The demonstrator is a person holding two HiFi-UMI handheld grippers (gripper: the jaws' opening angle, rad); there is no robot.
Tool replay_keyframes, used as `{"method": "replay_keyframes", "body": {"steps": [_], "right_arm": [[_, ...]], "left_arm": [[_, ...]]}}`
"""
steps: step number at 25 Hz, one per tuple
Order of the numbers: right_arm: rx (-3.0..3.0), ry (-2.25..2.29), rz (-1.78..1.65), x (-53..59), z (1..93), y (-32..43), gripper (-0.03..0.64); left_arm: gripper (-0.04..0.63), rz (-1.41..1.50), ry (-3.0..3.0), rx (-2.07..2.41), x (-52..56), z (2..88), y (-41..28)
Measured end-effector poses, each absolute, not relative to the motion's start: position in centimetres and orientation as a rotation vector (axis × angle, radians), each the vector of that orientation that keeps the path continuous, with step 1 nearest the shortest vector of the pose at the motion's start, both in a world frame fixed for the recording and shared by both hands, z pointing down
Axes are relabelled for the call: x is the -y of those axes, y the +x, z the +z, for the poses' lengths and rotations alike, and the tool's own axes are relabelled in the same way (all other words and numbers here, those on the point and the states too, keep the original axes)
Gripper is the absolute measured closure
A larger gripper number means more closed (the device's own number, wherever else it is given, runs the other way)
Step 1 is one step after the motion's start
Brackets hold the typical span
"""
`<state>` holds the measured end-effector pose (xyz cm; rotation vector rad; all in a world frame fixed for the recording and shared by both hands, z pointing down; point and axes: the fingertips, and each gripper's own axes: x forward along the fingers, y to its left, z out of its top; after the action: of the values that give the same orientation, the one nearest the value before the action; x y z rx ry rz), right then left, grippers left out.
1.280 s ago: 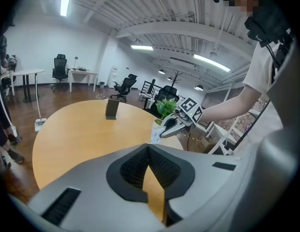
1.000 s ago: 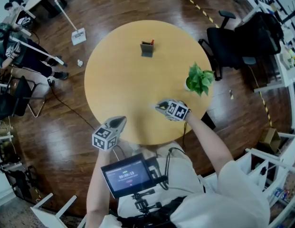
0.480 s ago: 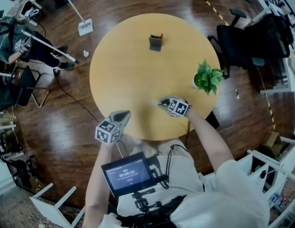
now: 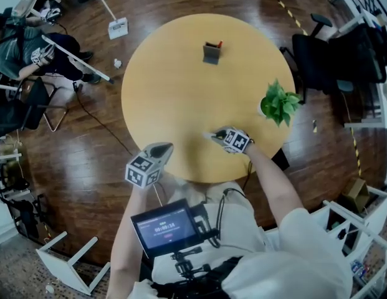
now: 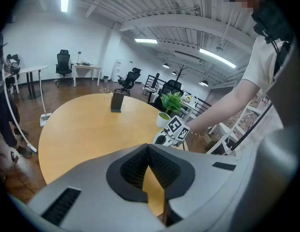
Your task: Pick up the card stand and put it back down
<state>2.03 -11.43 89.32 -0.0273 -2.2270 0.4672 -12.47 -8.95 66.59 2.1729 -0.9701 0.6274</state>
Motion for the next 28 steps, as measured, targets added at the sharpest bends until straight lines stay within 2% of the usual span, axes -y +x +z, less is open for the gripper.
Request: {"method": "replay_keyframes", "body": {"steps": [7,10,11,14,25,28], "right_arm": [[2.191,-0.012,0.494,11.3,89.9,2.7,0.577],[2.158,0.016,0.51,11.4,90.6,2.9,0.413],[2.164,0.04,0.515,11.6,90.5,2.9,0.378],[2.209,0.17,0.518,12.6,89.2,3.2,0.34],[2.501,0.889,0.714,15.6,74.2,6.5,0.348],[2.561,1.021,0.73,14.2,69.9,6.5,0.389]], "left_arm": [[0.6,0.613,2.162,0.982,7.6,66.5,-12.9],[0.6,0.613,2.166,0.983,7.4,66.4,-13.5],[0.6,0.609,2.167,0.986,7.4,66.3,-13.7],[0.6,0.585,2.174,1.003,7.0,65.9,-14.2],[0.6,0.427,2.238,1.026,5.0,62.3,-17.2],[0.6,0.376,2.264,1.023,4.1,61.1,-18.7]]}}
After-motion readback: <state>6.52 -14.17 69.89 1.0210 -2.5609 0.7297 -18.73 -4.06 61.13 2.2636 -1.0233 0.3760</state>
